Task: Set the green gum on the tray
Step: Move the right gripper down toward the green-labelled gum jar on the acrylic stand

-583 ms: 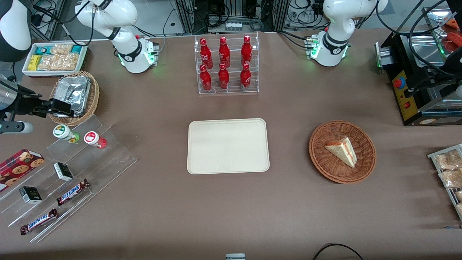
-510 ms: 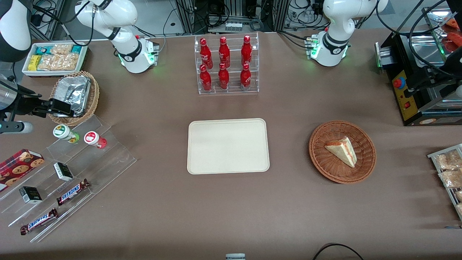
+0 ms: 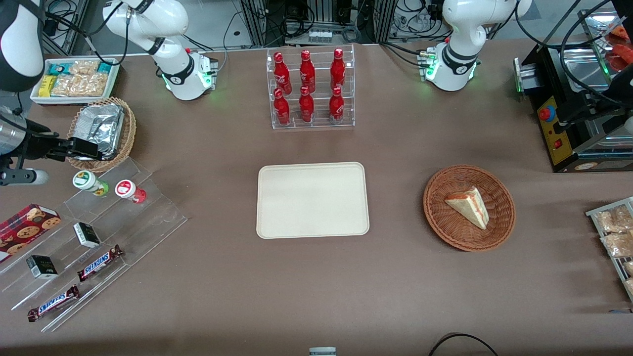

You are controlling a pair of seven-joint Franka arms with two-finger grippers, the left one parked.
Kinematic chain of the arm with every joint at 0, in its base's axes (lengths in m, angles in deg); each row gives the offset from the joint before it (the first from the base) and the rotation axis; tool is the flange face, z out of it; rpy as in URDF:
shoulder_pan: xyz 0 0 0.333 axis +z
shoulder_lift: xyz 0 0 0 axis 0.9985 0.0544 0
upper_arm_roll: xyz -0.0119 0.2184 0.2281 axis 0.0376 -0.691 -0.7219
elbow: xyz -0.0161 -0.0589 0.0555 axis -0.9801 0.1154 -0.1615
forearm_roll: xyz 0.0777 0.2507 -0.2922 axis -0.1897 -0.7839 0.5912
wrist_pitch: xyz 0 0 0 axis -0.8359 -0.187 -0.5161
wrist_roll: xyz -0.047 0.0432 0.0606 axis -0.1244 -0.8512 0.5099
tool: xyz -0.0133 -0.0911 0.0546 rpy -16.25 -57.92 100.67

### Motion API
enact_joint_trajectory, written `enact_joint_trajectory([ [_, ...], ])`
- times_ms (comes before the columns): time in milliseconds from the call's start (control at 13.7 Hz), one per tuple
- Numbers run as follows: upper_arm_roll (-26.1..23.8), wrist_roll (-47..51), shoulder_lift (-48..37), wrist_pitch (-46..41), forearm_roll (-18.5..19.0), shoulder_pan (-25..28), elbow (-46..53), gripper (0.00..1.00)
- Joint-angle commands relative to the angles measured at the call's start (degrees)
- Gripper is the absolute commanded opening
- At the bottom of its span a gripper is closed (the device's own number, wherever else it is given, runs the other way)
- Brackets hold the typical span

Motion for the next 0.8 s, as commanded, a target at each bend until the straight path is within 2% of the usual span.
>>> enact_joint_trajectory([
  [0, 0.4, -5.0, -1.0, 5.0, 0.4, -1.8, -5.1, 0.99],
  [510, 0.5, -31.8, -1.1, 19.7, 0.9, -9.0, -14.1, 0.99],
  [728, 0.5, -39.0, -1.5, 23.6, 0.9, -10.1, -16.6, 0.99],
])
